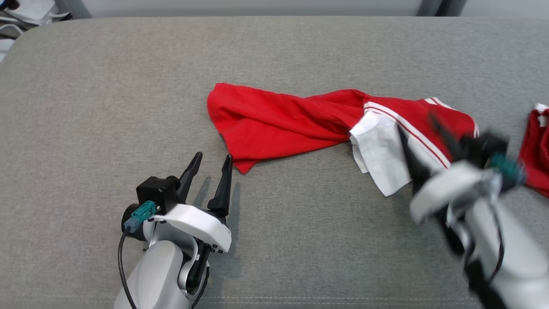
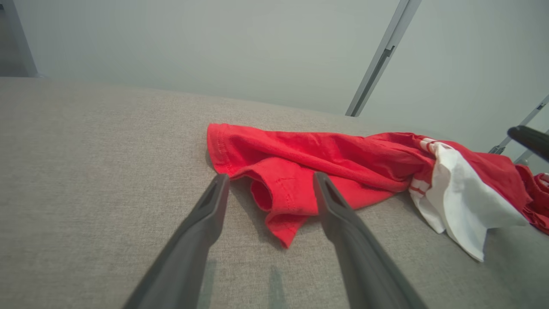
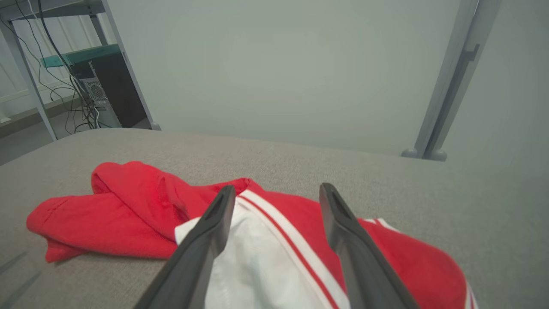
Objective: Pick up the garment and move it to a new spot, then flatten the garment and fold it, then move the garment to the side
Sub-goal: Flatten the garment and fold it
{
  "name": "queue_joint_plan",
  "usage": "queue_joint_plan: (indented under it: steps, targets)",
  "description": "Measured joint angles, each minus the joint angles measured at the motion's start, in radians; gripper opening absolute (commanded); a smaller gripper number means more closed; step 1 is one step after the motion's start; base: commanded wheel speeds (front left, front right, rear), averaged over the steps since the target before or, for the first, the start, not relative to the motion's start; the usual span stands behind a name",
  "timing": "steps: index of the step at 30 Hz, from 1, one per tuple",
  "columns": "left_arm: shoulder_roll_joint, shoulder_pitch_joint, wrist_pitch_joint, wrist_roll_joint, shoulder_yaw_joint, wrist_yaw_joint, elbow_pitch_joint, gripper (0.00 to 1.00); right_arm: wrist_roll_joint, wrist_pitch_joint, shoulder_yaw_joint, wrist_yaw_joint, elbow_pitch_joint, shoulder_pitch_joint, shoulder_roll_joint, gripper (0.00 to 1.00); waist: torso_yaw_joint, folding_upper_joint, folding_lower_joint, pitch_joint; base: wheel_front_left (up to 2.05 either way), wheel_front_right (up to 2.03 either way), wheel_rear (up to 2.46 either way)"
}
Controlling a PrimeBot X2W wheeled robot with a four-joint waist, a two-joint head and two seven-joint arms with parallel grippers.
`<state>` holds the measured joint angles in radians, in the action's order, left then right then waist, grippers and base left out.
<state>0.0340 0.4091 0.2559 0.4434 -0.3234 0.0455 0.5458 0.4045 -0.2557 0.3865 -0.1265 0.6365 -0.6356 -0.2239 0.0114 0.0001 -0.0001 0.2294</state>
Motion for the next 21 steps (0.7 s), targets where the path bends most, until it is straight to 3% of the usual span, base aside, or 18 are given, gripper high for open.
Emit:
queue_joint_plan:
  steps: [6,12,21]
  targets:
    - [0.000,-0.014,0.000,-0.002,-0.001,0.000,0.002,1.00,0.116,0.000,0.081,0.000,-0.035,0.225,0.001,1.00,-0.039,0.0000,0.0000,-0.007,0.00,0.00,0.00]
    - [-0.001,-0.014,0.000,-0.003,-0.013,0.001,0.005,1.00,0.175,0.000,0.104,0.000,-0.038,0.241,0.020,1.00,-0.047,0.0000,0.0000,-0.004,0.00,0.00,0.00]
    - [0.000,-0.014,0.000,-0.003,-0.028,0.006,0.008,1.00,0.201,0.000,0.112,0.000,0.040,0.240,0.030,1.00,0.002,0.0000,0.0000,-0.002,0.00,0.00,0.00]
